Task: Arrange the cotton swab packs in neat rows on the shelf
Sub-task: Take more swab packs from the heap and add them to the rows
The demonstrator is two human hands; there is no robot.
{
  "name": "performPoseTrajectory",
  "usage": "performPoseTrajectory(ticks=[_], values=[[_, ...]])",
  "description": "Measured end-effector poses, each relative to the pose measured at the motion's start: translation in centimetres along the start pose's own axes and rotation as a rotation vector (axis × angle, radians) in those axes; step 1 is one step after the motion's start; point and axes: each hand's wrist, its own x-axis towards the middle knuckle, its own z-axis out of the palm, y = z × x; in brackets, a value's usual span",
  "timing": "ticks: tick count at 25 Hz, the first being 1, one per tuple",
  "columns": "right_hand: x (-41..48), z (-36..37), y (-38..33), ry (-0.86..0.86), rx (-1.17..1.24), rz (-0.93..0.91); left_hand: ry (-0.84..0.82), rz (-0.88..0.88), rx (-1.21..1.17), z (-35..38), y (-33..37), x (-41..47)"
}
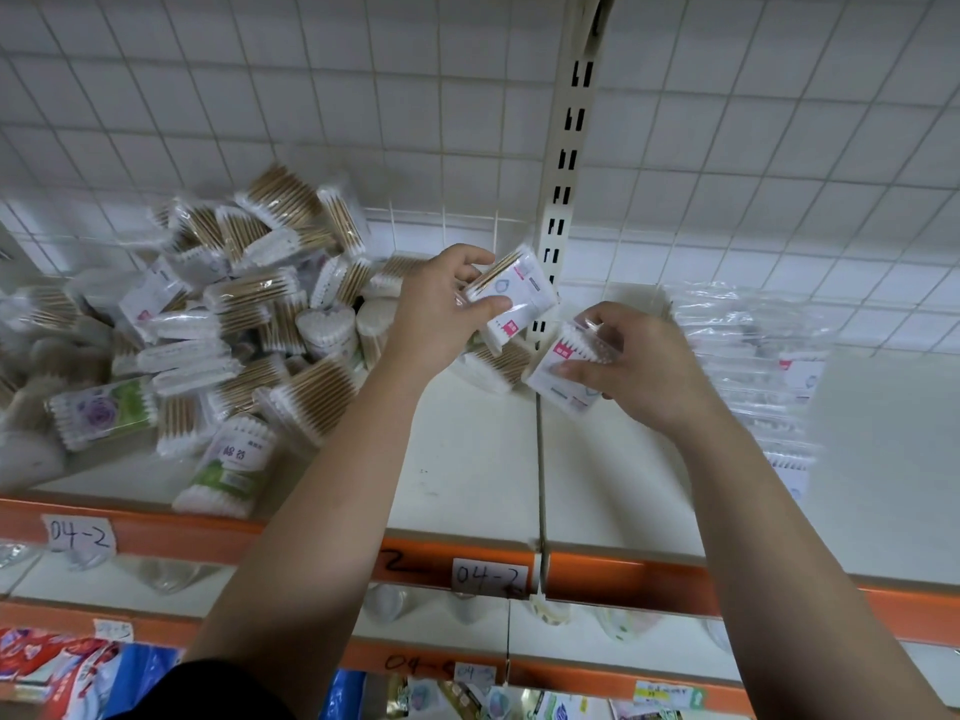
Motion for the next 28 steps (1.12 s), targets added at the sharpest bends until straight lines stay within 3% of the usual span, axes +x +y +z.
performPoseTrajectory(ticks=[5, 12, 17, 22, 28], values=[[-1.0, -3.5, 0.6, 0.107, 0.053, -0.013, 0.007, -0.019, -0.027, 1.6, 1.9, -0.3], [-2.5, -9.2, 3.4, 0.336, 0.119, -0.052, 0.049, 0.107, -0.061, 6.0, 6.4, -0.6], [-3.4, -13.9, 8.5, 0.471, 0.041, -0.090, 0.031, 0.191, -0.035, 9.8, 9.6, -1.1], [-4.3, -17.2, 14.0, 0.413, -0.084, -0.048, 0.019, 0.244, 0.009, 13.9, 12.2, -1.4], [-4.7, -16.1, 17.4, 0.277, -0.073, -0.069, 0.013, 0.267, 0.090, 17.6, 13.1, -1.6]])
